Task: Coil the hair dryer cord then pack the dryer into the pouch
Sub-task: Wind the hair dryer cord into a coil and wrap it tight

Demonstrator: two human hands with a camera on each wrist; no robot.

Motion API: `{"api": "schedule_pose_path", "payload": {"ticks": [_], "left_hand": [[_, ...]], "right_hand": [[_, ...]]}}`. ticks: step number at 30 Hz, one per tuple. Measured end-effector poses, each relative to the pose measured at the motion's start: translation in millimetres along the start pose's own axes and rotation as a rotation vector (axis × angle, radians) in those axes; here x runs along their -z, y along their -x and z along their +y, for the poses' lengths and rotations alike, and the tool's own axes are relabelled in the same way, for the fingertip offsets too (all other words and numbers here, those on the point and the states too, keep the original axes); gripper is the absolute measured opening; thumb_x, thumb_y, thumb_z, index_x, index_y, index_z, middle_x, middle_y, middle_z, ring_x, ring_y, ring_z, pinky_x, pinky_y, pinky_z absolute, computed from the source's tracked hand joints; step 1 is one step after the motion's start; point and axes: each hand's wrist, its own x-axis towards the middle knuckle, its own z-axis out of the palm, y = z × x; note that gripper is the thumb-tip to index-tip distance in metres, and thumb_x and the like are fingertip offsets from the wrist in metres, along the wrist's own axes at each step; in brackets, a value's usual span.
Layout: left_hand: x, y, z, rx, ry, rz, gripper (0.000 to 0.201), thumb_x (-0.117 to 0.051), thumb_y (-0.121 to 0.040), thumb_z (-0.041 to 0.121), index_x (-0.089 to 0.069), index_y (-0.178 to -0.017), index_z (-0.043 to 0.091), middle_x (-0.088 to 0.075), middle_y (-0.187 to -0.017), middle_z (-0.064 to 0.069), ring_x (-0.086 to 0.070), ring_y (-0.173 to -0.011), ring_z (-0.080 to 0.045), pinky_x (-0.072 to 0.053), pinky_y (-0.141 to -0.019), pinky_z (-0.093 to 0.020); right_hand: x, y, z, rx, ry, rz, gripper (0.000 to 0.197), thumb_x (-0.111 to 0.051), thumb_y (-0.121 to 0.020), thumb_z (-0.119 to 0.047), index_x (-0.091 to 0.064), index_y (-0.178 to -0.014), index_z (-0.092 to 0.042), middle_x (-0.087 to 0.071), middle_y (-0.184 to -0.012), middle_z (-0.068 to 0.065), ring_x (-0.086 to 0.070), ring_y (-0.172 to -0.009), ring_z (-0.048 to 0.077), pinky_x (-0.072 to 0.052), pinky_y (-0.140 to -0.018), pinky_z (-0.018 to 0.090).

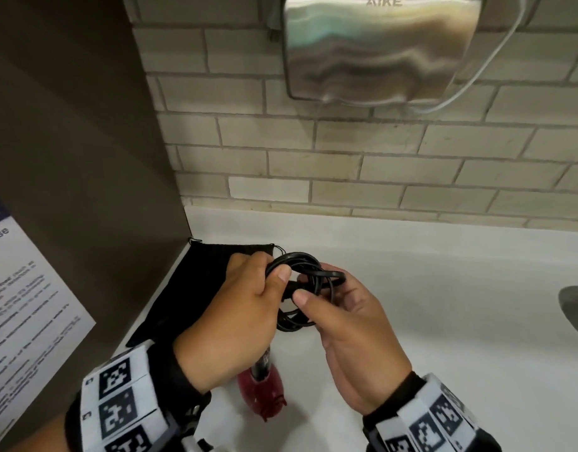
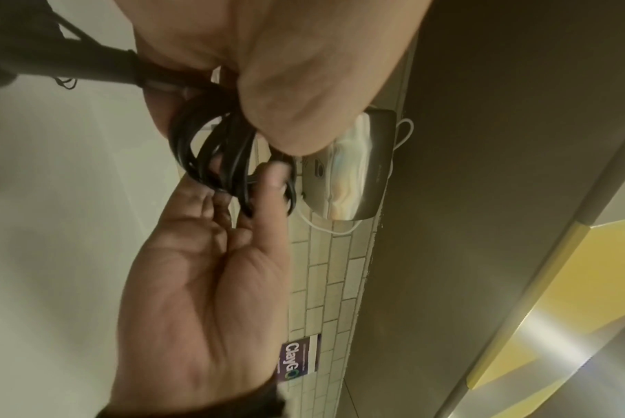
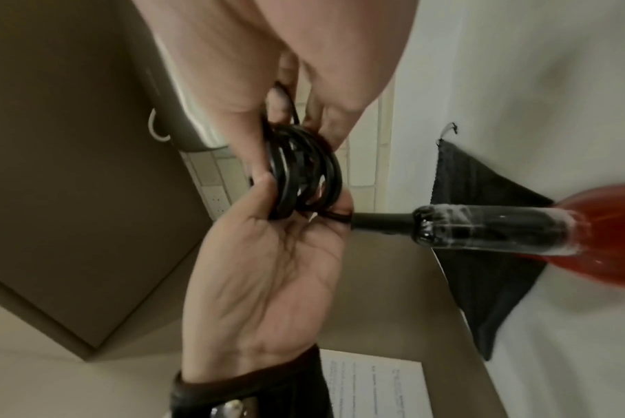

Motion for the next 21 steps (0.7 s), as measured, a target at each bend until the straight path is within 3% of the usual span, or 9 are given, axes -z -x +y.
{"api": "schedule_pose_path", "payload": {"ticks": [2,5,7,11,18,21], "left_hand": [[-2,0,-1,-0.017,-0.003,-0.029,0.027,-0.04,-0.103,0.04,-0.058,-0.1,0.02,-0.054,-0.108,-0.002,-0.058,-0.096,-0.012,-0.048,-0.082,-0.026],[-3,-1,1,-0.05,0.011,-0.031,0.03,-0.04,-0.102,0.043,-0.059,-0.102,0.019,-0.06,-0.107,-0.005,-0.061,-0.097,-0.016,-0.052,-0.089,-0.038],[-2,-2,2,-0.06,0.019,-0.024,0.03,-0.04,-0.102,0.042,-0.059,-0.103,0.018,-0.062,-0.106,-0.006,-0.062,-0.097,-0.018,-0.052,-0.09,-0.042],[-2,-4,-1,-0.061,0.053,-0.011,0.031,-0.042,-0.103,0.038,-0.06,-0.102,0.013,-0.065,-0.104,-0.008,-0.065,-0.097,-0.022,-0.053,-0.089,-0.049],[-1,-1,-3,-0.083,0.073,-0.004,0.029,-0.044,-0.103,0.034,-0.06,-0.097,0.011,-0.066,-0.097,-0.011,-0.066,-0.091,-0.026,-0.054,-0.084,-0.05],[0,0,-5,-0.082,0.05,-0.005,0.028,-0.045,-0.102,0.035,-0.059,-0.097,0.012,-0.061,-0.101,-0.009,-0.064,-0.092,-0.022,-0.055,-0.082,-0.04]], "right_hand": [[-2,-3,-5,-0.01,0.027,0.089,0.032,-0.065,-0.083,0.014,-0.068,-0.108,-0.004,-0.074,-0.093,0.012,-0.068,-0.083,0.022,-0.055,-0.076,0.028],[-4,-7,-10,-0.01,-0.03,0.136,0.041,-0.06,-0.083,0.017,-0.066,-0.113,-0.01,-0.07,-0.09,0.012,-0.065,-0.076,0.019,-0.055,-0.072,0.029],[-6,-7,-10,-0.009,-0.054,0.13,0.043,-0.06,-0.083,0.017,-0.065,-0.115,-0.011,-0.07,-0.092,0.012,-0.067,-0.078,0.02,-0.056,-0.074,0.03],[-8,-5,-6,-0.021,0.084,0.086,0.028,-0.065,-0.084,0.011,-0.07,-0.106,-0.007,-0.077,-0.101,0.017,-0.074,-0.091,0.026,-0.058,-0.081,0.032],[-11,-7,-11,-0.062,0.192,0.018,0.019,-0.064,-0.091,0.001,-0.071,-0.104,-0.011,-0.079,-0.101,0.011,-0.075,-0.097,0.023,-0.058,-0.091,0.04],[-13,-9,-8,-0.031,0.181,0.089,0.018,-0.064,-0.091,0.001,-0.07,-0.105,-0.009,-0.078,-0.101,0.014,-0.075,-0.096,0.027,-0.058,-0.092,0.048]]}}
